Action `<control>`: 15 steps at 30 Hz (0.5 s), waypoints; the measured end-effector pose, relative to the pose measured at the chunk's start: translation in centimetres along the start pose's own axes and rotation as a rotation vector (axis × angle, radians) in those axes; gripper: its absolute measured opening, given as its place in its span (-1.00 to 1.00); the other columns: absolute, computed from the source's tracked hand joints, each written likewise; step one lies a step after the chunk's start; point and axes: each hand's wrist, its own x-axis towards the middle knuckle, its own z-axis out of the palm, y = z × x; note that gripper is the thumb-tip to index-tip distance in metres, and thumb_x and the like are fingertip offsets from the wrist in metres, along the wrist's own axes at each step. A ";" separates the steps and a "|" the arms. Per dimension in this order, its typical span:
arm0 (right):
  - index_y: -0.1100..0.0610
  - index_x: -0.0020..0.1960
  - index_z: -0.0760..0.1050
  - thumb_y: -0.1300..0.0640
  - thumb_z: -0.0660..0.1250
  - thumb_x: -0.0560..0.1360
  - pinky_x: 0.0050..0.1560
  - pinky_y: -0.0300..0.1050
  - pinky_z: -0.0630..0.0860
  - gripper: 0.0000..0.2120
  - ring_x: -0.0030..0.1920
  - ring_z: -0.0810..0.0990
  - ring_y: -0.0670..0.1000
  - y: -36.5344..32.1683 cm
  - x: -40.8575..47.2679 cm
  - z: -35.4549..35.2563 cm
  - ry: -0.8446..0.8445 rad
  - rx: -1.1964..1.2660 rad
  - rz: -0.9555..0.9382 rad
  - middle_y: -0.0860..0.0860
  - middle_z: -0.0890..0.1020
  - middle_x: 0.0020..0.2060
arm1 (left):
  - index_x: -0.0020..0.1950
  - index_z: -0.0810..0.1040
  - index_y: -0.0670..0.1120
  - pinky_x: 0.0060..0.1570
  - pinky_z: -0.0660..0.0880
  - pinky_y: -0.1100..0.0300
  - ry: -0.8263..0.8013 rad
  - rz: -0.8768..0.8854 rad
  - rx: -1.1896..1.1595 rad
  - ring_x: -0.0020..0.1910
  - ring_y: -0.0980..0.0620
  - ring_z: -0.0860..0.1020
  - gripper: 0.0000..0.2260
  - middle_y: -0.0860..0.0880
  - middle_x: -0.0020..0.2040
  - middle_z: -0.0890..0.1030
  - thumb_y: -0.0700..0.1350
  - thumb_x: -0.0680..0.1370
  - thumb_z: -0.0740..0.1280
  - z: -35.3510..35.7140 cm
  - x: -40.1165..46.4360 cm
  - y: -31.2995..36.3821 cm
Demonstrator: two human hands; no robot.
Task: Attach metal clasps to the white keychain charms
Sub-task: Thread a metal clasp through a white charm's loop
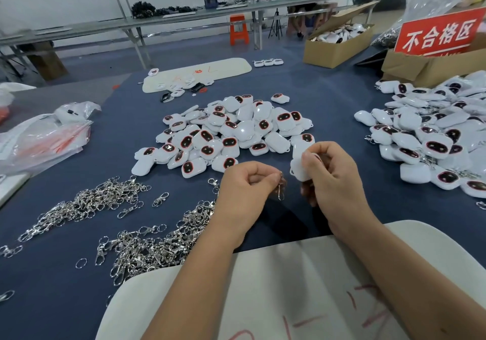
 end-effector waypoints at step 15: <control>-0.08 -0.11 0.65 0.16 0.35 0.59 -0.43 -0.17 0.28 -0.81 -0.45 0.28 -0.05 0.5 0.0 0.2 -0.221 -0.253 -0.096 -0.07 0.43 -0.50 | -0.02 0.67 -0.18 -0.12 0.59 0.26 0.018 0.067 0.073 -0.22 0.09 0.64 -0.88 -0.08 -0.16 0.73 -0.23 0.63 0.35 -0.3 0.2 -0.3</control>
